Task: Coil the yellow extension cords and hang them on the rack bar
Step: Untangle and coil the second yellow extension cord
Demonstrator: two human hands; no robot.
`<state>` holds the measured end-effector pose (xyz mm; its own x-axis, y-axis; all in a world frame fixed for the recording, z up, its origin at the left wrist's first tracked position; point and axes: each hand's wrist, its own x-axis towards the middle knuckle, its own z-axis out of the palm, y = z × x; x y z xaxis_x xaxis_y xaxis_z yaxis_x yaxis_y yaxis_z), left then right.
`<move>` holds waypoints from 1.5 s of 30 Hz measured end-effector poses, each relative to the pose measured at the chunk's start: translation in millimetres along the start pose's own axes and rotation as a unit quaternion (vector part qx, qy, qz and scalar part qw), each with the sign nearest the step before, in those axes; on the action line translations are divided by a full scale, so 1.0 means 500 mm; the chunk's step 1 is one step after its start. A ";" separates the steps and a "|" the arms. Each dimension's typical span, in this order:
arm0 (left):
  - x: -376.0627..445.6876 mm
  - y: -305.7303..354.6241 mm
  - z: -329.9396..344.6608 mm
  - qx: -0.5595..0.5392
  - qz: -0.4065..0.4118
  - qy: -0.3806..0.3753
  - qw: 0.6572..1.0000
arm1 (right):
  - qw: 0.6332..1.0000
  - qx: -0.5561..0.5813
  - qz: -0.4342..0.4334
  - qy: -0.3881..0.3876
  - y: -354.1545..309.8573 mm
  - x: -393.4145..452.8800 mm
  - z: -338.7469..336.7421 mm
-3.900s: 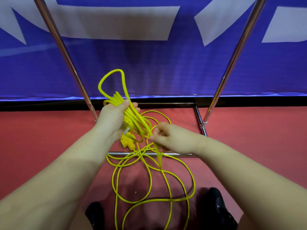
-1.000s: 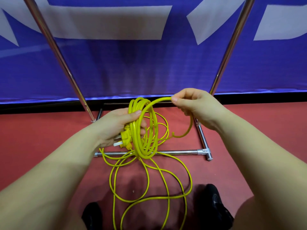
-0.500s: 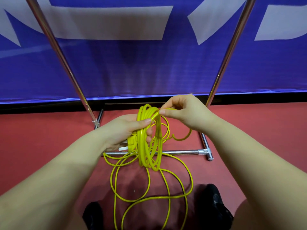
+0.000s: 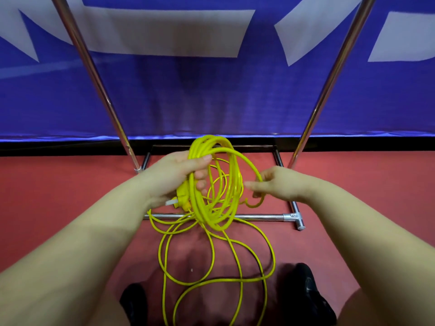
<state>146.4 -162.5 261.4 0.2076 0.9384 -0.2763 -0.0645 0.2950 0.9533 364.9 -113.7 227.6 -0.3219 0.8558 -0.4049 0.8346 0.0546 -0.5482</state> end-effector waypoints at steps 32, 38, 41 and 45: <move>0.022 -0.045 0.002 0.193 0.058 -0.019 0.979 | 0.681 0.731 0.045 0.007 -0.090 -0.026 -0.044; 0.031 -0.038 0.004 0.067 0.068 0.061 0.994 | 0.806 0.590 -0.053 -0.017 -0.092 -0.015 -0.027; 0.031 -0.034 0.004 -0.033 0.045 0.085 0.995 | 0.919 0.389 -0.054 -0.041 -0.087 -0.005 0.025; 0.028 -0.025 0.000 -0.094 0.036 0.108 0.989 | 0.956 0.270 -0.100 -0.054 -0.079 -0.001 0.078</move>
<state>150.2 -153.1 245.5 -0.0157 0.9688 -0.2472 -0.2570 0.2350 0.9374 314.6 -136.3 221.0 -0.5194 0.7963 -0.3101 0.4093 -0.0868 -0.9083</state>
